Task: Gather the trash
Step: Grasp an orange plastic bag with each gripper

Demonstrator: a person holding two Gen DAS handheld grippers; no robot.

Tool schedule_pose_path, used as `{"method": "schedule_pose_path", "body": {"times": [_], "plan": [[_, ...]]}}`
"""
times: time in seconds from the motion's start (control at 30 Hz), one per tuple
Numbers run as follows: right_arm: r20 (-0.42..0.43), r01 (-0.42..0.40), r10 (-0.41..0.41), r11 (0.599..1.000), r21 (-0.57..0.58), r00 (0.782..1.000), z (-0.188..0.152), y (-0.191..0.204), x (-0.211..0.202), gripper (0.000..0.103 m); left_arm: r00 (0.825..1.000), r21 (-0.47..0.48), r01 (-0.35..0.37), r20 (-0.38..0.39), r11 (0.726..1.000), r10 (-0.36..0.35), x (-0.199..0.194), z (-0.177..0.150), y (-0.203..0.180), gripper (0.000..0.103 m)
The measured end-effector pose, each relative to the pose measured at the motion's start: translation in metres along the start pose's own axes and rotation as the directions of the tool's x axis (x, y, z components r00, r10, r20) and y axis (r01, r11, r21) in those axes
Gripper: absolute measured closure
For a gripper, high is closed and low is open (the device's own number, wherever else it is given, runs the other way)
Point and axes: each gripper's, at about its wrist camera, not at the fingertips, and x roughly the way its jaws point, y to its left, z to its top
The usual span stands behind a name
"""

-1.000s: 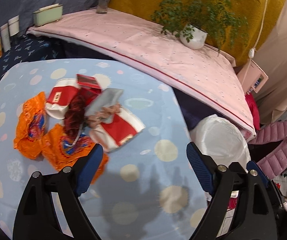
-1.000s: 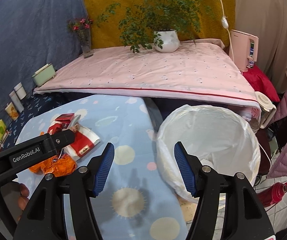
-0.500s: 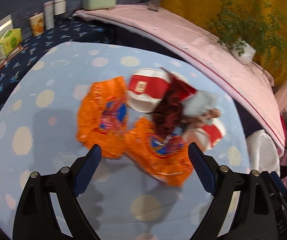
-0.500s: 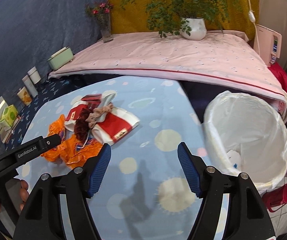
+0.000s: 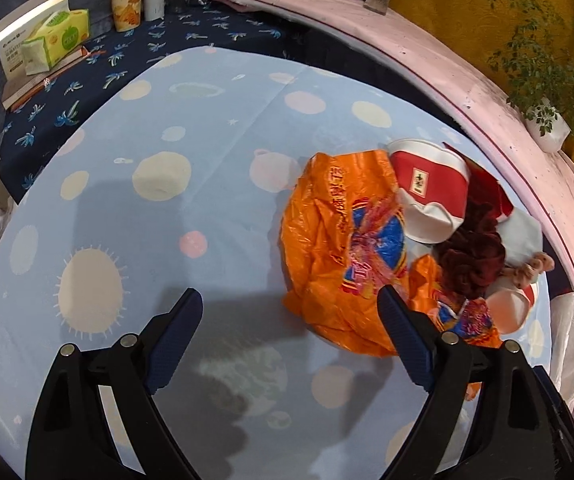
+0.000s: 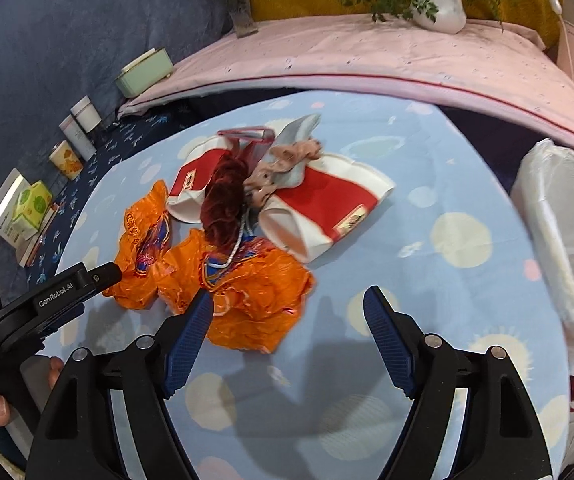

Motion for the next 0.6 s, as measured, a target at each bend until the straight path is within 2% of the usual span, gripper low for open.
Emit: {"method": "schedule_pose_path", "body": {"times": [0.23,0.33,0.43,0.53,0.57,0.6], "plan": [[-0.042,0.001,-0.002,1.0,-0.008,0.999,0.001,0.016,0.028,0.031,0.998,-0.003,0.038,-0.051,0.999,-0.038,0.021,0.004,-0.001,0.018],[-0.069,-0.003,0.002,1.0,-0.013,0.998,0.0,0.018,0.037,0.044,0.997,0.004,0.041,-0.06,0.999,-0.04,0.027,0.003,-0.005,0.021],[-0.059,0.007,-0.008,1.0,-0.028,0.998,-0.003,0.019,0.038,0.052,0.998,0.027,0.033,-0.052,0.999,-0.031,0.027,0.002,-0.01,0.033],[-0.062,-0.011,0.009,1.0,-0.029,0.998,-0.006,0.017,0.037,0.064,0.998,0.059,0.036,-0.045,0.998,-0.033,0.025,-0.002,-0.016,0.058],[-0.07,-0.024,0.022,0.999,-0.029,0.997,-0.007,0.016,0.037,0.075,0.998,0.067,0.04,-0.048,0.997,-0.037,0.024,-0.003,-0.018,0.067],[-0.073,-0.025,0.023,0.999,-0.032,0.997,-0.009,0.015,0.037,0.077,0.998,0.072,0.049,-0.053,0.996,-0.045,0.024,-0.004,-0.02,0.072]]}}
